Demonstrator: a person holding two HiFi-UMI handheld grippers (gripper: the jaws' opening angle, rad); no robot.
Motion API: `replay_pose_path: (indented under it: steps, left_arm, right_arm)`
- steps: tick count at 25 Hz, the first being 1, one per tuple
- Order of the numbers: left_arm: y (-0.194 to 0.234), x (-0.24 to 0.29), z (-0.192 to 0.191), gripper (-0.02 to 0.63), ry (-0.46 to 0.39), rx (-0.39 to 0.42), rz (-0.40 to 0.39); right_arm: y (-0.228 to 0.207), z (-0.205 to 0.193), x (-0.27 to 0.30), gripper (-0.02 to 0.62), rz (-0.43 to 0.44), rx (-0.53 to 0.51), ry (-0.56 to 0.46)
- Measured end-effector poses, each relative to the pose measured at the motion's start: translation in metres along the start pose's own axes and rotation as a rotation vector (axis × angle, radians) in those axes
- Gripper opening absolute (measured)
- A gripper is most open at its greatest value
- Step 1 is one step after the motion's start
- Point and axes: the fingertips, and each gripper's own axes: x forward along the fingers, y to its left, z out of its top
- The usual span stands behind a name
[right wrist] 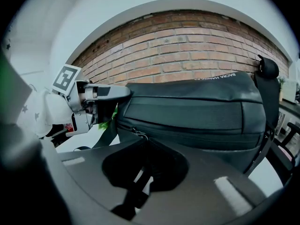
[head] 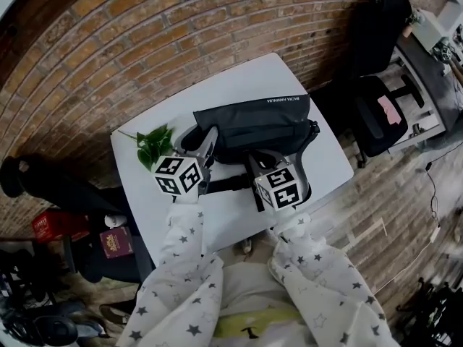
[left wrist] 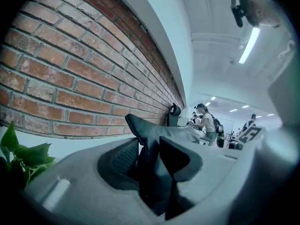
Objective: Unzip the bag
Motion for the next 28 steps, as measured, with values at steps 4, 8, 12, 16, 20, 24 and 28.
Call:
replay_pose_path:
  steps: [4,8,12,16,20,24,28]
  left_arm:
    - [0.001,0.001,-0.001,0.138,-0.002,0.001,0.006]
    - [0.001,0.001,-0.001,0.138,-0.003,0.004,0.013]
    - [0.001,0.001,0.000,0.138,-0.008,0.004,0.023]
    - [0.001,0.001,0.000,0.140,-0.014,0.000,0.036]
    - [0.001,0.000,0.000,0.140,-0.022,0.000,0.048]
    - [0.001,0.001,0.000,0.140,-0.028,0.003,0.060]
    - [0.002,0.001,-0.001,0.140,-0.031,0.007,0.075]
  right_arm:
    - [-0.008,-0.001,-0.003,0.020,-0.016,0.009,-0.004]
    - [-0.017,-0.003,-0.007,0.020,-0.036,0.020,-0.005]
    - [-0.026,-0.005,-0.011,0.020,-0.050,0.042,-0.012]
    - [-0.034,-0.006,-0.017,0.020,-0.063,0.055,-0.017]
    - [-0.040,-0.007,-0.020,0.020,-0.073,0.057,-0.018]
    - [-0.050,-0.008,-0.024,0.020,-0.094,0.066,-0.020]
    - [-0.055,-0.007,-0.026,0.020,-0.099,0.066,-0.022]
